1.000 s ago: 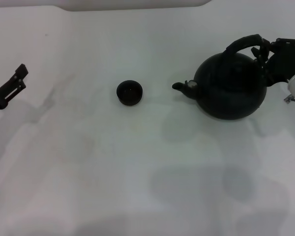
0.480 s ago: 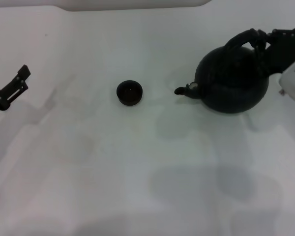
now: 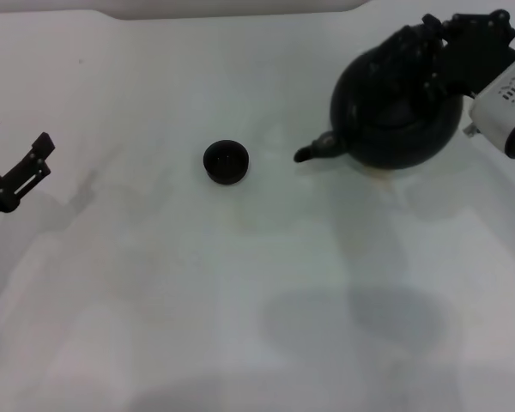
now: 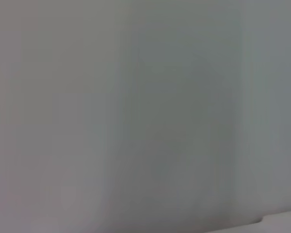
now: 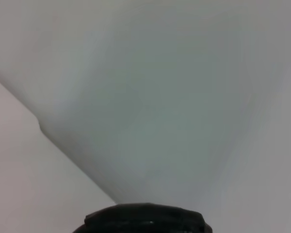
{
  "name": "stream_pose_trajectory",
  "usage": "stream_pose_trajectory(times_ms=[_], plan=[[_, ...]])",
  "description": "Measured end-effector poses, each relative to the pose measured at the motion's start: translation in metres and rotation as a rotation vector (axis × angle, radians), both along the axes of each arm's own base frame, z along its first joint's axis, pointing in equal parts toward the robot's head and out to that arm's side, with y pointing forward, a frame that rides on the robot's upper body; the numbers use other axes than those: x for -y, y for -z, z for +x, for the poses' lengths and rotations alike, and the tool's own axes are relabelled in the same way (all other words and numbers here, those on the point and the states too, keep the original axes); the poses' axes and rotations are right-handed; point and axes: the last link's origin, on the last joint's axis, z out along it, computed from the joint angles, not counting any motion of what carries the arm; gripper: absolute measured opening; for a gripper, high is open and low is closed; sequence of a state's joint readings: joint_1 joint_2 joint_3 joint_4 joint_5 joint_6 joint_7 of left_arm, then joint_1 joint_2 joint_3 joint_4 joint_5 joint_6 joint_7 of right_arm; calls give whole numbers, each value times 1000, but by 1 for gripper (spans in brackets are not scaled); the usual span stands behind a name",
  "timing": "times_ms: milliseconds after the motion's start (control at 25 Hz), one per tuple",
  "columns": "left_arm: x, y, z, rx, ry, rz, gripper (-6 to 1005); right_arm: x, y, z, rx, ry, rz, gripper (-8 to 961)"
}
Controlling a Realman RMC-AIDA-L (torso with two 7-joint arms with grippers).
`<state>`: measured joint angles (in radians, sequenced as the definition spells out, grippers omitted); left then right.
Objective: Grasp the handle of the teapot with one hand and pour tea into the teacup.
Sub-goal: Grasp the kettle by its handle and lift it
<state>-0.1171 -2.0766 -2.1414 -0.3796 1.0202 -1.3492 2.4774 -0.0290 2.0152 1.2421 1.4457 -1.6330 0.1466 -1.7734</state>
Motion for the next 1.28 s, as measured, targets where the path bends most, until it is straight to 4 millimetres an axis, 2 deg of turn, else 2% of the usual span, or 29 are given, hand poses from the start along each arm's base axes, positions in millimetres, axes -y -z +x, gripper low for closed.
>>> stream_pose_trajectory(times_ms=[400,1280], plan=[[7,2,-3,17,-17,2,862,5,9,-32,-29,-78,-11,113],[8,2,-3,11,-9,-7,861,18,29,-53,-8,-84,108,108]])
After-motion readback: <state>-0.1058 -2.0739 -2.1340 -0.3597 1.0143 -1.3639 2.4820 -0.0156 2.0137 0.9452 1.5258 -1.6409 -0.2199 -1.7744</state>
